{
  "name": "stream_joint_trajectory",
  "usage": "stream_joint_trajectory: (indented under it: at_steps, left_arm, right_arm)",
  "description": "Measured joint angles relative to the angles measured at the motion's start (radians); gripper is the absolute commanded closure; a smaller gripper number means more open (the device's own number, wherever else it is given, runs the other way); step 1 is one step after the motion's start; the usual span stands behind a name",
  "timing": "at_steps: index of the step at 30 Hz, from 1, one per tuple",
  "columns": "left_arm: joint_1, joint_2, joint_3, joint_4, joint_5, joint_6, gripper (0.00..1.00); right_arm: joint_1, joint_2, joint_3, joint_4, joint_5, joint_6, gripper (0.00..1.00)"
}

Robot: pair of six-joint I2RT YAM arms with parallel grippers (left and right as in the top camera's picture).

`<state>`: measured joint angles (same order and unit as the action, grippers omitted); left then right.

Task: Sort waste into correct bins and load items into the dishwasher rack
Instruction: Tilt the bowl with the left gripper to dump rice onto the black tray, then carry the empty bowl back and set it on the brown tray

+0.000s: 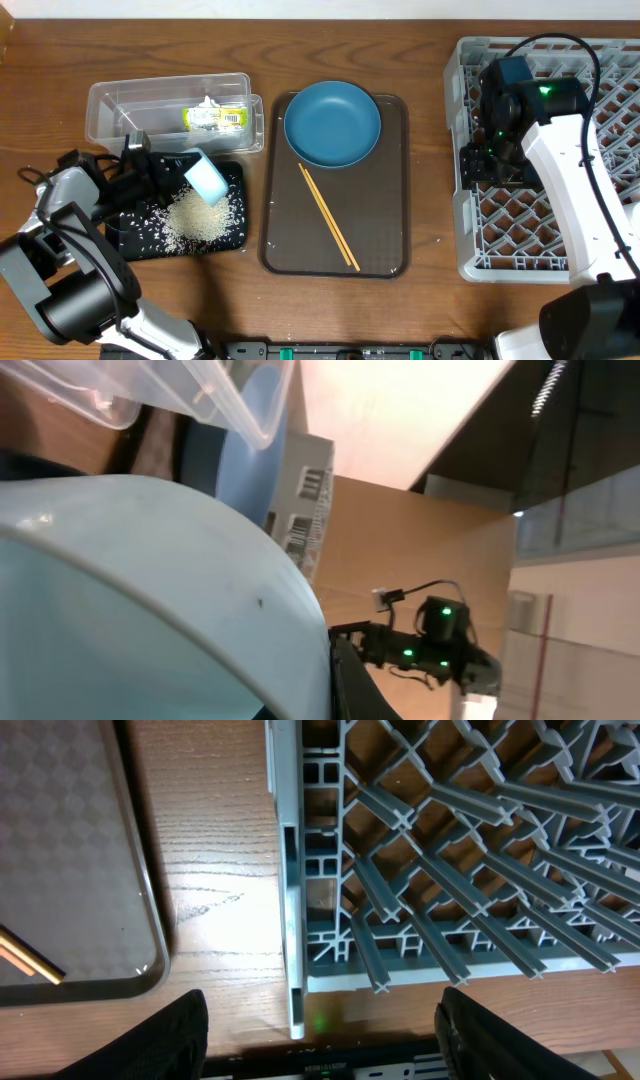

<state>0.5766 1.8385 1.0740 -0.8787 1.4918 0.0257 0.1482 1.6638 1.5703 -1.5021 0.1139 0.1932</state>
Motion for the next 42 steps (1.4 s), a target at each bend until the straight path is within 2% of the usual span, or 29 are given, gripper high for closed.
stream_joint_trajectory:
  at_steps: [8,15,21,28,37,42]
  left_arm:
    - [-0.025,-0.043,0.0,-0.068,-0.006,0.021,0.94]
    - [-0.136,-0.257,0.0,-0.083,-0.205,0.013,0.94]
    - [-0.36,-0.385,0.0,-0.078,-0.467,-0.045,0.94]
    - [-0.69,-0.375,0.0,-0.042,-0.772,-0.138,0.94]
    - [-1.011,-0.287,0.0,0.136,-0.974,-0.314,0.93]
    - [-1.115,-0.226,0.0,0.19,-1.036,-0.393,0.91]
  right_arm:
    - [0.0,0.0,0.0,0.0,0.0,0.0,0.28]
    - [0.0,0.0,0.0,0.0,0.0,0.0,0.28]
    - [0.0,0.0,-0.001,0.001,0.0,-0.001,0.27]
    - [0.0,0.0,-0.001,0.002,0.0,-0.001,0.27]
    - [0.0,0.0,-0.001,0.002,-0.001,-0.001,0.26]
    - [0.0,0.0,-0.001,0.002,-0.001,-0.001,0.26]
